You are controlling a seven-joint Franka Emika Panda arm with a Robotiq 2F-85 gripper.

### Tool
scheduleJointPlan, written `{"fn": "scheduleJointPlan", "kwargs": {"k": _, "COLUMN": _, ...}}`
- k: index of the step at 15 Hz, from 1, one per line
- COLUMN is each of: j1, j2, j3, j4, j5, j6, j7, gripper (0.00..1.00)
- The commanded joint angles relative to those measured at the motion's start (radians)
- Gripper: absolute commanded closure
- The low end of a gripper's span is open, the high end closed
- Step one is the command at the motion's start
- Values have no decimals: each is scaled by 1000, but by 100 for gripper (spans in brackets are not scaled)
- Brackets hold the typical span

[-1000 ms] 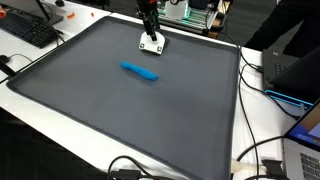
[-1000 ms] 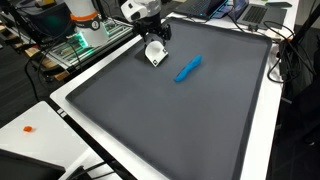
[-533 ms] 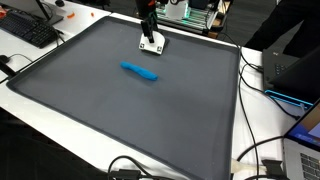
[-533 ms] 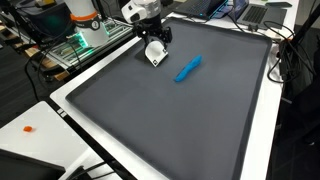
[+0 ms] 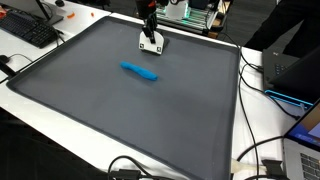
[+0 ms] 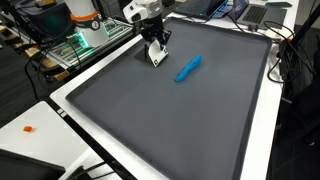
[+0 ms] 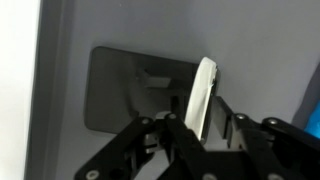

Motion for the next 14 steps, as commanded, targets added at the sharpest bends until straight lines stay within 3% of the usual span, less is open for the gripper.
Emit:
{"fn": "scheduleJointPlan", "kwargs": {"k": 1, "j1": 11, "j2": 2, "j3": 6, "j4": -17, "j5": 54, "j6": 55, "j7": 18, "gripper": 92}}
{"fn": "scheduleJointPlan", "kwargs": {"k": 2, "j1": 11, "j2": 0, "j3": 8, "j4": -17, "j5": 79, "j6": 70, "j7": 14, "gripper": 99}}
{"fn": "scheduleJointPlan", "kwargs": {"k": 7, "j1": 14, "j2": -9, "j3": 11, "j4": -14, "j5": 153, "j6": 130, "j7": 29, "gripper": 99}}
{"fn": "scheduleJointPlan", "kwargs": {"k": 11, "j1": 12, "j2": -48, "j3": 5, "j4": 5, "j5": 70, "j6": 109, "j7": 87, "gripper": 99}}
{"fn": "scheduleJointPlan", "kwargs": {"k": 14, "j1": 9, "j2": -76, "j3": 7, "j4": 44, "j5": -66, "j6": 66, "j7": 138, "gripper": 99}}
